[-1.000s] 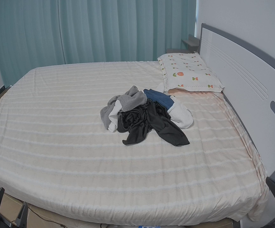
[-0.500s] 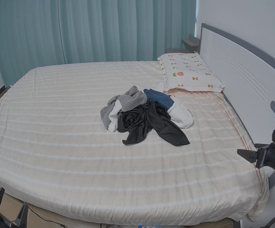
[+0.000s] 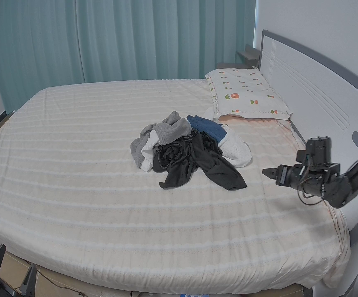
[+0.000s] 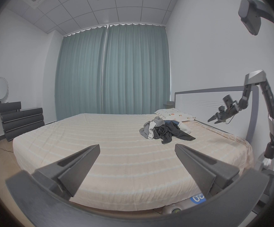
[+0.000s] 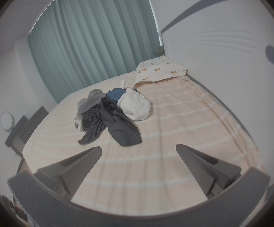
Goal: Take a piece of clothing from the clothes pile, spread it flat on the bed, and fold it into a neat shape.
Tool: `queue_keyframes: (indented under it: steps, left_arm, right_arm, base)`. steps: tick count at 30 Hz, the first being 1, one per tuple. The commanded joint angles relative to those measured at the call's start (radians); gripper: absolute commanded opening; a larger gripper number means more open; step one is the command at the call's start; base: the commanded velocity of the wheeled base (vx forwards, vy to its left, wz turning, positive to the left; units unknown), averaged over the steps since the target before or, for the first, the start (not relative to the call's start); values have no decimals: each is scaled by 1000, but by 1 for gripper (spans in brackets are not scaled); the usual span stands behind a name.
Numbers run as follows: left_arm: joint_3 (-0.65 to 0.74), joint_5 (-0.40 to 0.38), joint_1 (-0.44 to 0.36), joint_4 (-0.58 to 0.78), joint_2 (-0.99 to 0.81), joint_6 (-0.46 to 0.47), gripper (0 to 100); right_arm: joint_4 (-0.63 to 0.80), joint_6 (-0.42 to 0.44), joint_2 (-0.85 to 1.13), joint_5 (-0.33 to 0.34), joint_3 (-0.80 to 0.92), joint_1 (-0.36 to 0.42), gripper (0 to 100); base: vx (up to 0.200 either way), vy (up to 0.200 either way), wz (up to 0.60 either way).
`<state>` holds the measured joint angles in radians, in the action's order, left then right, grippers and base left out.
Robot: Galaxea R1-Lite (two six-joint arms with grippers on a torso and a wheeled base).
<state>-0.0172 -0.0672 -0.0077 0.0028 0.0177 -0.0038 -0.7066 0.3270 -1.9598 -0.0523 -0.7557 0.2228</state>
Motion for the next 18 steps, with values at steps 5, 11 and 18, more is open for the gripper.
queue_keyframes:
  steps: [5,11,18]
  left_arm:
    - [17,0,0,0,-7,-1,100]
    - [17,0,0,0,-7,-1,100]
    - [17,0,0,0,-7,-2,100]
  right_arm:
    - [-76,199,-455,-77,-355,49,100]
    - [-17,310,-531,-75,-448,72,100]
    - [49,368,-580,-77,-560,90,100]
  base:
    - [0,0,0]
    - [0,0,0]
    - [0,0,0]
